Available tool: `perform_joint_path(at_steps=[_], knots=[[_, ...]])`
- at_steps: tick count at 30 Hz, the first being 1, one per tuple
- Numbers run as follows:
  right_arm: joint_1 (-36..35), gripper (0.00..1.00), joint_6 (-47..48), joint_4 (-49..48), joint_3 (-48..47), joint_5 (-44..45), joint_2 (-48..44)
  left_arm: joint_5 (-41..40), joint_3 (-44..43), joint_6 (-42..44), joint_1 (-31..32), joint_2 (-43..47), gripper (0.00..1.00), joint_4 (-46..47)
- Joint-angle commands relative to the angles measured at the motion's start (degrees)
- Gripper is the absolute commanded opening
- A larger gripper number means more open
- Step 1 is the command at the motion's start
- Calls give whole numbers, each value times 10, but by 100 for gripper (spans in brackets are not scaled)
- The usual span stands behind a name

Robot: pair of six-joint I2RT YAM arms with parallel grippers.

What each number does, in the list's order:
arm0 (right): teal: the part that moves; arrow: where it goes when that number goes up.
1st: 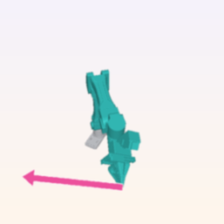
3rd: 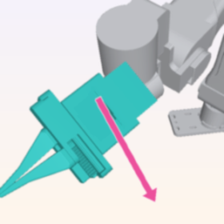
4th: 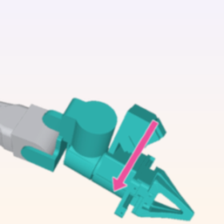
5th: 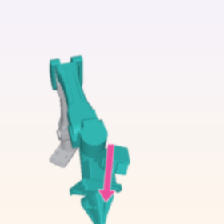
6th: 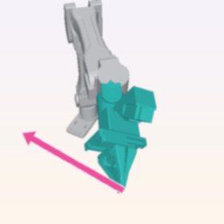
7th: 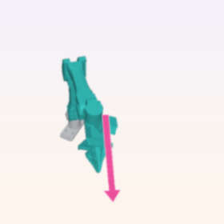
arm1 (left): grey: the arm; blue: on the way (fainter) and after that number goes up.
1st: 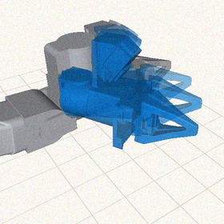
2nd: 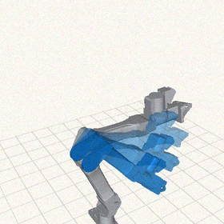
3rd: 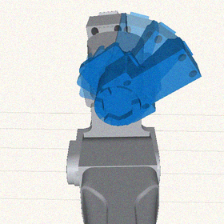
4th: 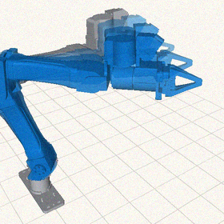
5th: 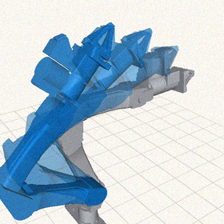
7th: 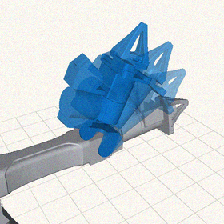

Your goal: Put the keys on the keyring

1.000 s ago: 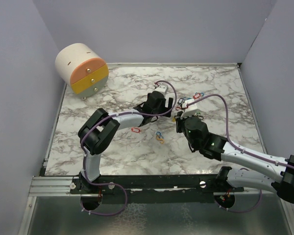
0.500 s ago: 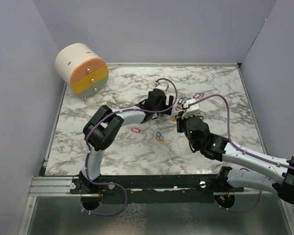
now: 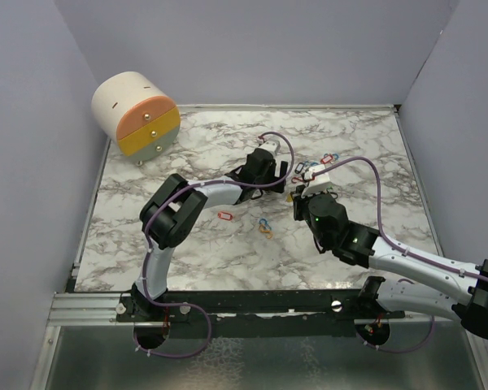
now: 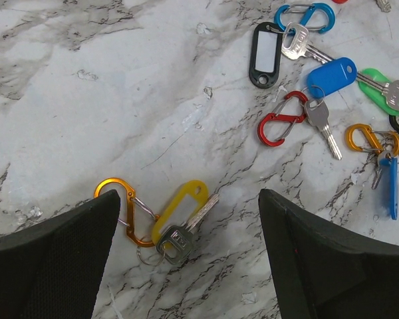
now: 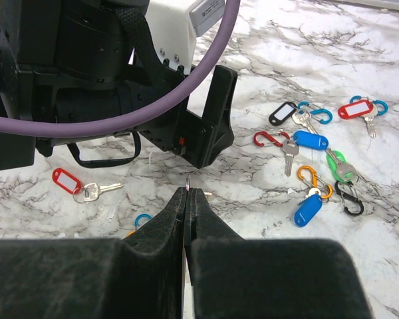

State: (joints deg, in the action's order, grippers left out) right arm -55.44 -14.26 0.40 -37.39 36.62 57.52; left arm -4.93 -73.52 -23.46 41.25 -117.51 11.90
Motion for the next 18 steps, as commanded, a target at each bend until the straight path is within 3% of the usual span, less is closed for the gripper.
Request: perform_joint_path(at_steps=[1, 18], knots=[[-3, 1, 1, -1, 6, 18, -13, 16, -9, -5, -3, -16, 87, 3], [-3, 1, -2, 5, 9, 21, -20, -30, 9, -27, -40, -4, 87, -53]])
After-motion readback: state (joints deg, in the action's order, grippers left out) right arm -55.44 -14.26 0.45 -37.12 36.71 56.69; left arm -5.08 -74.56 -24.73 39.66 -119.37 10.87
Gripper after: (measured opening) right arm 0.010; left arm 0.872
